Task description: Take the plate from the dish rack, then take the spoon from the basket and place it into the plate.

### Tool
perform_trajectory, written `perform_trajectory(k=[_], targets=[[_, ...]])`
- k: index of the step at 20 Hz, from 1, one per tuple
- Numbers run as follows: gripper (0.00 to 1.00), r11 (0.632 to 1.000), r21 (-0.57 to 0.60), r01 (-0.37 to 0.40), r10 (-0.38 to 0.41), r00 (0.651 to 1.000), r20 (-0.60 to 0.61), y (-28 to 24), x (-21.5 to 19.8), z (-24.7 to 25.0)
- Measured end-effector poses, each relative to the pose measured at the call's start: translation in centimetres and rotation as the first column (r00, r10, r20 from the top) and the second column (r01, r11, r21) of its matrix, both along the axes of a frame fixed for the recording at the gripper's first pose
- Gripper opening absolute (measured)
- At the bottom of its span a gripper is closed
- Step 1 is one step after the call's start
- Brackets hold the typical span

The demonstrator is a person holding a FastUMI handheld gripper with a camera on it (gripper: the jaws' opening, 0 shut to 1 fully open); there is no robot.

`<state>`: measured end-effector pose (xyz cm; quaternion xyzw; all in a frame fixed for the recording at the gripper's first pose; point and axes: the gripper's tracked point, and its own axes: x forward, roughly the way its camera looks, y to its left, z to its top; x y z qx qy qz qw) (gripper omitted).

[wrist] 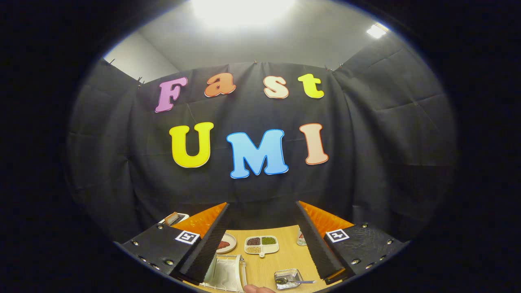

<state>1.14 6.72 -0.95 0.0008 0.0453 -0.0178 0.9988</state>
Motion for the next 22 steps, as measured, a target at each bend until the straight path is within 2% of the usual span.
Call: perform_trajectory(k=[4, 6, 10, 12, 14, 17, 19, 22], targets=[[0.97, 0.999, -0.014, -0.031, 0.029, 0.989, -0.148, 2.6, 0.7, -3.4], [0.97, 0.998, -0.007, -0.067, 0.063, 0.966, -0.252, 4.3, 0.9, -5.7], [0.98, 0.989, 0.072, -0.125, 0.145, 0.863, -0.484, 7.4, 0.3, -10.9], [0.92, 0.986, 0.115, -0.124, 0.168, 0.810, -0.562, 8.6, 0.0, -13.0], [0.92, 0.983, 0.131, -0.127, 0.182, 0.757, -0.627, 10.0, -0.2, -14.9], [0.92, 0.983, 0.128, -0.131, 0.183, 0.712, -0.678, 11.2, 0.3, -16.8], [0.87, 0.981, 0.140, -0.132, 0.192, 0.671, -0.716, 12.2, 0.4, -18.0], [0.88, 0.988, 0.120, -0.096, 0.154, 0.625, -0.765, 12.4, 1.1, -19.7]])
